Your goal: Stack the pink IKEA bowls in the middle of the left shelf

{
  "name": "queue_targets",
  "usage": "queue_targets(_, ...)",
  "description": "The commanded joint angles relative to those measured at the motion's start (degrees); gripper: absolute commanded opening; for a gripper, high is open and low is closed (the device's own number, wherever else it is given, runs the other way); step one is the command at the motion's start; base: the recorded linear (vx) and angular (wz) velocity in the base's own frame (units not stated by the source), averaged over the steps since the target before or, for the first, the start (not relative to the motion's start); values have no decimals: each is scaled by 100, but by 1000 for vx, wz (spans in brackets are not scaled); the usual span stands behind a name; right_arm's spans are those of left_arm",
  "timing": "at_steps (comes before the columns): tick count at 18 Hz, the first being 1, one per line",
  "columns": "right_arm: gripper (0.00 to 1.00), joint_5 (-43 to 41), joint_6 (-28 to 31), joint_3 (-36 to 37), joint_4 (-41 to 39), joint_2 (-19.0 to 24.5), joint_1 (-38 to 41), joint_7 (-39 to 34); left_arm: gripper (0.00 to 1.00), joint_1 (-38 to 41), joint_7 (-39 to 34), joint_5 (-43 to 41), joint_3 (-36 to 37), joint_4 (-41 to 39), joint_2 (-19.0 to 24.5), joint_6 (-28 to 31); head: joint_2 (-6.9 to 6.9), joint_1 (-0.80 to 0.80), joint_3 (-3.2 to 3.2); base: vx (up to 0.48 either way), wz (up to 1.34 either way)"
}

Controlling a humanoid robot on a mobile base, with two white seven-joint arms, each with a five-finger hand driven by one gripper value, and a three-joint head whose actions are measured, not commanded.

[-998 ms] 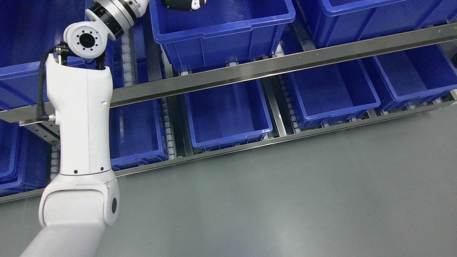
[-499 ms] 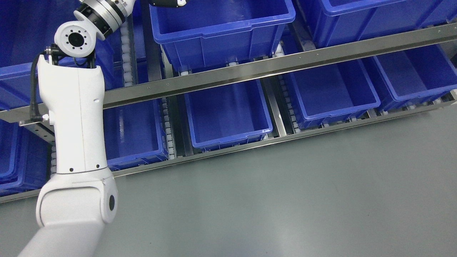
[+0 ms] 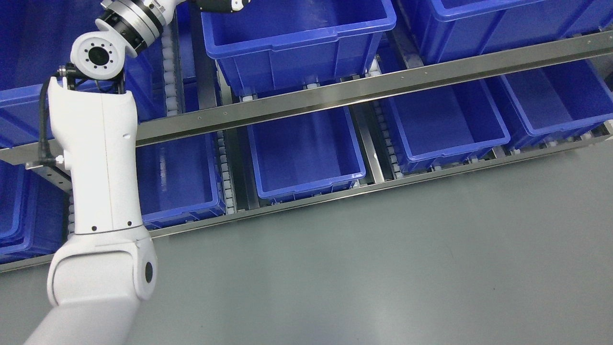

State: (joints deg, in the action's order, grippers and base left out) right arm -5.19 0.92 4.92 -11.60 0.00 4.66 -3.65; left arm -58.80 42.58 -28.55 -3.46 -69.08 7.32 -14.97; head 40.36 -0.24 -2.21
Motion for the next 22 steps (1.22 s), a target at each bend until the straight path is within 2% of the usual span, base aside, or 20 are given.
queue_targets(1, 100, 0, -4, 0, 0, -100, 0, 13, 2, -27, -4, 7, -102, 79, 6, 3, 0, 0, 0, 0, 0)
queue_targets(22, 100, 0, -4, 0, 0, -100, 0, 13, 2, -141, 49, 7, -154, 52, -11, 21, 0, 0, 0, 12, 28)
